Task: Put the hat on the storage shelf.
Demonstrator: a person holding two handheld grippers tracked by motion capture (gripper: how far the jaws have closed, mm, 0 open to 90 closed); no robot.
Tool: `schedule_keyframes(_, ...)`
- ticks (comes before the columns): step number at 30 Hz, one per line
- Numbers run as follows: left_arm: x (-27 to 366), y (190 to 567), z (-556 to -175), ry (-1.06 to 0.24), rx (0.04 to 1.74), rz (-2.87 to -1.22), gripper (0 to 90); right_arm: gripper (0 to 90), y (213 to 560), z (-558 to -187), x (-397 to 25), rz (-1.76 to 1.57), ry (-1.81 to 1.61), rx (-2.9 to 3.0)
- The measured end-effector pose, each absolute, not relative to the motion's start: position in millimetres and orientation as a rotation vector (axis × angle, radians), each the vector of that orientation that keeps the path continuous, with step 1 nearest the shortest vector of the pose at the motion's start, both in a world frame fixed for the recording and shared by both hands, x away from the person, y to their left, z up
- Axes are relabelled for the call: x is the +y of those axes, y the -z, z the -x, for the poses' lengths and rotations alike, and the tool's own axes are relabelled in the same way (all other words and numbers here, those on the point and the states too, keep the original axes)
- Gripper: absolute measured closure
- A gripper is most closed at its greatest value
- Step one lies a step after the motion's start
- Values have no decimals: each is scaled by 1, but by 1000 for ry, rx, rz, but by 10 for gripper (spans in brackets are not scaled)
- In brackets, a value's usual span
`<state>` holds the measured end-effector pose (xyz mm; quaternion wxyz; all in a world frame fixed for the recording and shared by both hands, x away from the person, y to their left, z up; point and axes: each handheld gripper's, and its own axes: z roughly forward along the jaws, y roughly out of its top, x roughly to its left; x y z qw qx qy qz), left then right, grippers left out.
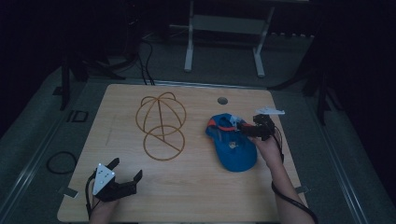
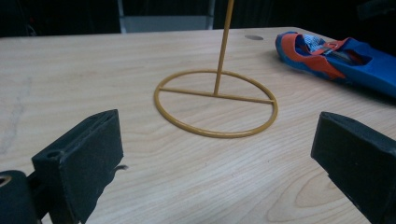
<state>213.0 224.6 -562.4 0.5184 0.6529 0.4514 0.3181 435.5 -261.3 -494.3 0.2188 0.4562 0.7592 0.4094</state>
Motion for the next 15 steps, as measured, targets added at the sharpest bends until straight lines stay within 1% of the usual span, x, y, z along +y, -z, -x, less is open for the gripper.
schedule_keyframes(5, 228, 561, -211, -782, 1098, -1541, 27, 155, 502, -453, -252, -1280, -1090, 2130)
schedule_keyframes(14, 231, 563, -213, -748, 1119, -1539, 27, 158, 510, -481, -238, -1277, -1026, 2182)
schedule_keyframes(15, 231, 563, -213, -744, 1120, -1537, 27, 202, 512, -486, -237, -1291, -1031, 2187)
